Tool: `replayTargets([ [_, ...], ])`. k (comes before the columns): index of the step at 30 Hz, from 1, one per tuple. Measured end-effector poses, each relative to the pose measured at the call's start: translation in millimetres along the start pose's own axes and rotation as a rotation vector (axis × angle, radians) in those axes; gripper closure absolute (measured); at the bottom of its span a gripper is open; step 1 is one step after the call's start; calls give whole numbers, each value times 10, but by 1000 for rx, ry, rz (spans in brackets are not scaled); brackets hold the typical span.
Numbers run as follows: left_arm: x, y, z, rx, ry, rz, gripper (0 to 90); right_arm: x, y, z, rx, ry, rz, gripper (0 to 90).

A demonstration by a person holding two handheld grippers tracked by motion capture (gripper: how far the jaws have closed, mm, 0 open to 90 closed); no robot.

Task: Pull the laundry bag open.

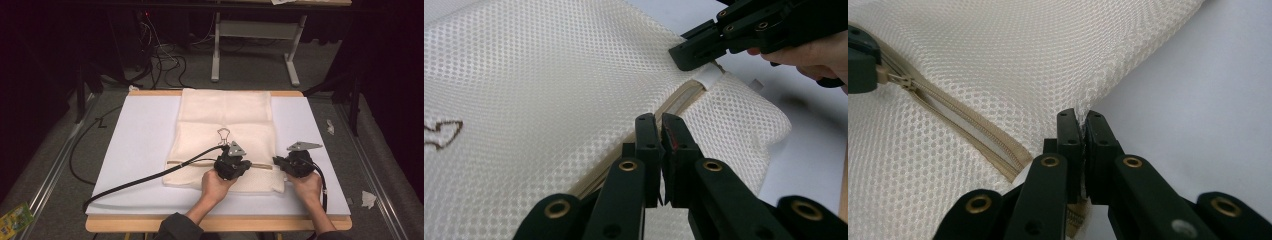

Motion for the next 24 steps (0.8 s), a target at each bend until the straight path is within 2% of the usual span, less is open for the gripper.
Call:
replayTargets([
  [2, 46, 23, 10, 13, -10, 5, 867, 4, -6, 0, 3, -1, 3, 883],
  [4, 88, 59, 35, 5, -11, -10, 867, 8, -7, 3, -2, 1, 1, 883],
  [9, 181, 135, 81, 15, -16, -22, 867, -7, 5, -1, 1, 4, 4, 883],
  [24, 203, 145, 86, 22, -19, -6, 867, 4, 10, -39, 2, 3, 2, 883],
])
Point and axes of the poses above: each handheld gripper's, and its own axes: x roughly backward along the jaws, z roughly out of its underside, y roughly to its left, the point moved 10 cm from there along -x, roughly forward along the jaws, and after that the axes turned 6 degrees about y, right-handed, at the moved point
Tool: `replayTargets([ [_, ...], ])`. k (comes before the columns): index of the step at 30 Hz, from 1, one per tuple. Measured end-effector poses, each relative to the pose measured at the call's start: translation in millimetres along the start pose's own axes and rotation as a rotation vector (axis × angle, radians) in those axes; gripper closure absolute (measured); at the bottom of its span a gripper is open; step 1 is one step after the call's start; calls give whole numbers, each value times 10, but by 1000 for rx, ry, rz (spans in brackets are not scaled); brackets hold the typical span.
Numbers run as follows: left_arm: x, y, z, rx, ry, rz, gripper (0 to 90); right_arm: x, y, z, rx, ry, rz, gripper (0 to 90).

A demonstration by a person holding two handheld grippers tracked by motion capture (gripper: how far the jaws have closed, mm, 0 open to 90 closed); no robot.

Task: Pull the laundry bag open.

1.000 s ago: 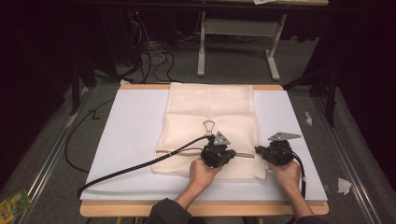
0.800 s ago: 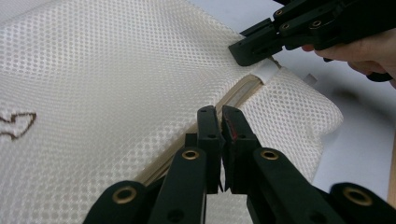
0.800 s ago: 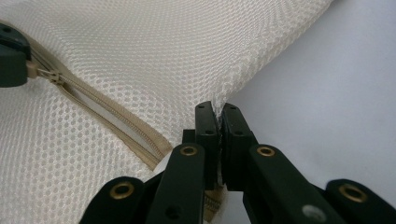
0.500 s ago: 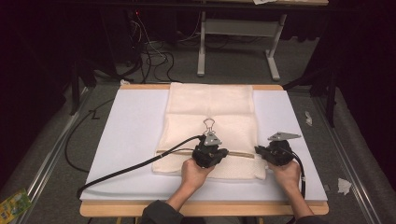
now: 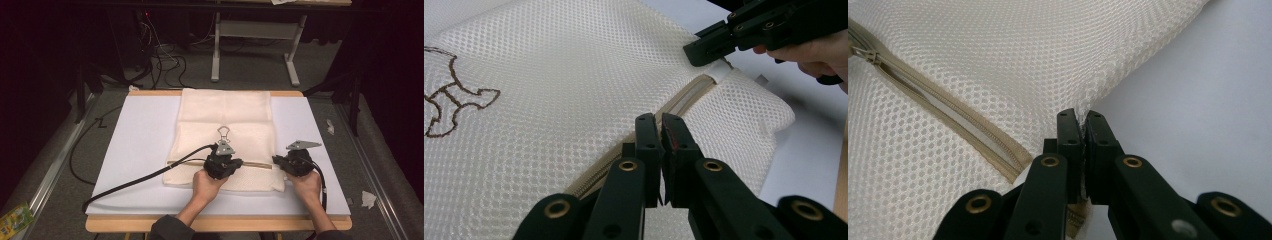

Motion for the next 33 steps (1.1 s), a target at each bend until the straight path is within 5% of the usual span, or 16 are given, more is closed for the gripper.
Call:
replayTargets([
  [20, 133, 110, 72, 22, -17, -12, 867, -9, -11, 7, 3, 9, 3, 883],
  [33, 264, 224, 152, 71, -38, -8, 867, -14, -11, 5, 7, 6, 14, 883],
])
Point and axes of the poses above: each handheld gripper's, and its own axes: x roughly backward along the jaws, z roughly out of its underside, y roughly to its left, the point moved 10 cm from there along -x, roughly forward along the jaws, and after that the axes turned 6 degrees about y, right-handed, at the moved point
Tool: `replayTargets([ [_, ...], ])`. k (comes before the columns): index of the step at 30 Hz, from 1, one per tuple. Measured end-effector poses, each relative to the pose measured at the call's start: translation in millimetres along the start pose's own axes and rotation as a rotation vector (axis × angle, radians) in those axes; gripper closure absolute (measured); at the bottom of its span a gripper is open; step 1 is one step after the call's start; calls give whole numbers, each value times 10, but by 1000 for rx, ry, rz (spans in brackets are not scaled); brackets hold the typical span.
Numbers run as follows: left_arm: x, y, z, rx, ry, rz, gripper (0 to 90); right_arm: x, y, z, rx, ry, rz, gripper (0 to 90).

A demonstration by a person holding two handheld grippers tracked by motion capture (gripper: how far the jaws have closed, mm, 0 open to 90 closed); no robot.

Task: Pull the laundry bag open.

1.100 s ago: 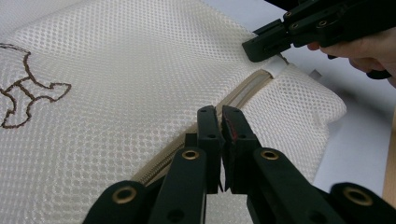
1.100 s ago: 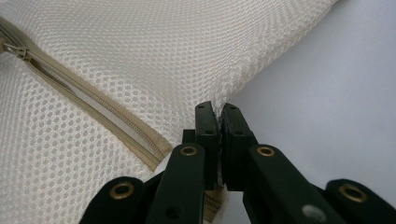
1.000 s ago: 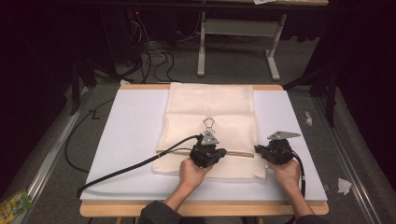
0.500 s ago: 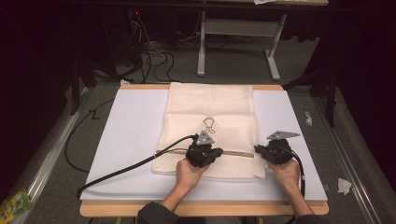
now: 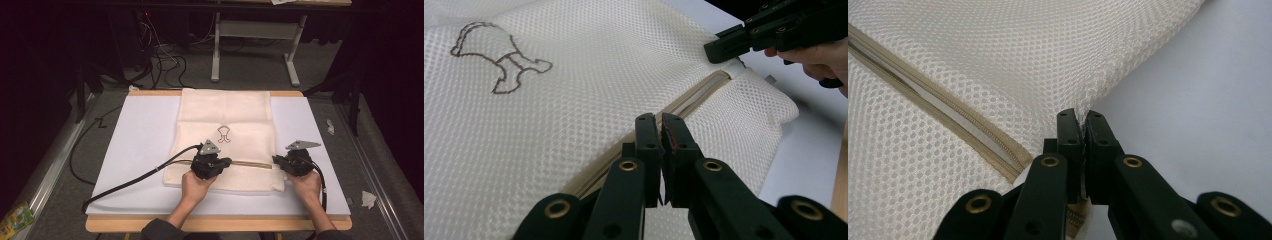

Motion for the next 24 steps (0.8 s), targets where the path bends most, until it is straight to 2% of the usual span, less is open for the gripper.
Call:
replayTargets([
  [4, 54, 28, 25, -2, -2, -5, 867, 0, 13, -7, -2, -4, 1, 883],
  [10, 113, 89, 49, 27, -13, -1, 867, 3, 10, -10, 4, -1, -2, 883],
  [21, 121, 105, 64, 22, -9, 0, 867, 9, 12, -16, 6, -4, -1, 883],
  [24, 150, 133, 65, 14, -7, -13, 867, 18, 20, -14, 12, -1, 11, 883],
])
Point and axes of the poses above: each handheld gripper's, and its own axes: x roughly backward along the jaws, z roughly out of its underside, y roughly to its left, the point moved 10 cm from there along -x, roughly forward along the jaws, and after that the axes turned 6 degrees about y, right-handed, at the moved point
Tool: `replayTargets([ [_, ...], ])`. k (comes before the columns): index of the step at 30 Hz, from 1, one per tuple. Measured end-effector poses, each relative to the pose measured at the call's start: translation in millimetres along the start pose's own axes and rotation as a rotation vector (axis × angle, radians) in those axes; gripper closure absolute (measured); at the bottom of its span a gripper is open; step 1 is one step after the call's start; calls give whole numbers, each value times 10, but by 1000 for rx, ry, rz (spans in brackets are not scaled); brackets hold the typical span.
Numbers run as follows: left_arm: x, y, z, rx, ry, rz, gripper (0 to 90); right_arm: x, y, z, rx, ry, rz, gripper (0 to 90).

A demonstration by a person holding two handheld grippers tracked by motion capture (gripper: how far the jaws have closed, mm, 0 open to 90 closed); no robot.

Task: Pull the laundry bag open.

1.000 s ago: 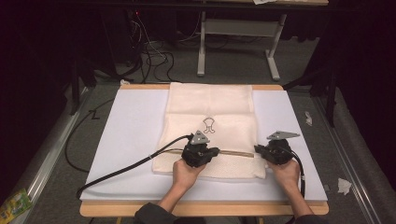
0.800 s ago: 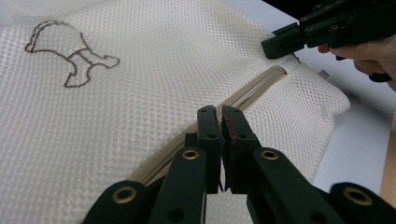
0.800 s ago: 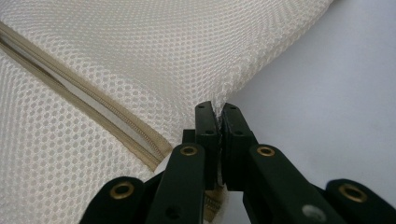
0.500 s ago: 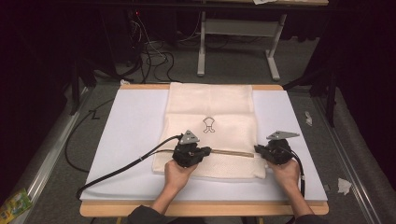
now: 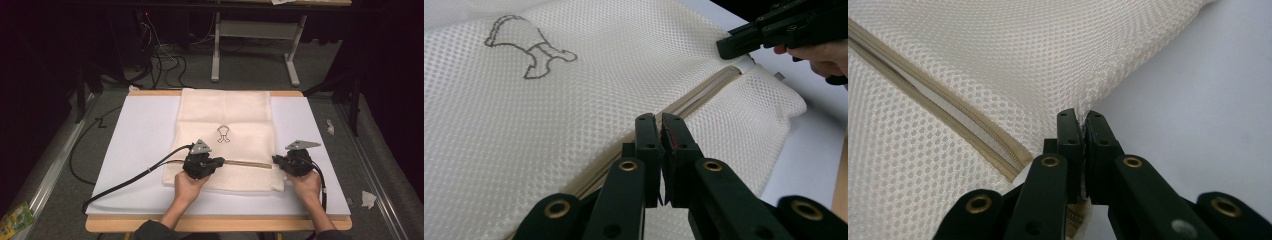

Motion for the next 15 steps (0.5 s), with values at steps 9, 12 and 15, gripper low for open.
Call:
replayTargets([
  [9, 70, 54, 23, 2, 1, -5, 867, 0, 5, 1, 4, 2, -3, 883],
  [12, 111, 77, 22, 4, -5, -14, 867, -2, -9, 5, 10, 3, -3, 883],
  [15, 125, 80, 25, -2, -9, -18, 868, -7, 1, -3, 8, 1, -3, 883],
])
Point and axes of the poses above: each handheld gripper's, and its own axes: x roughly backward along the jaws, z roughly out of its underside, y roughly to its left, the point moved 10 cm from there along -x, roughly forward along the jaws, and after that the axes turned 6 degrees about y, right-handed, at the moved point
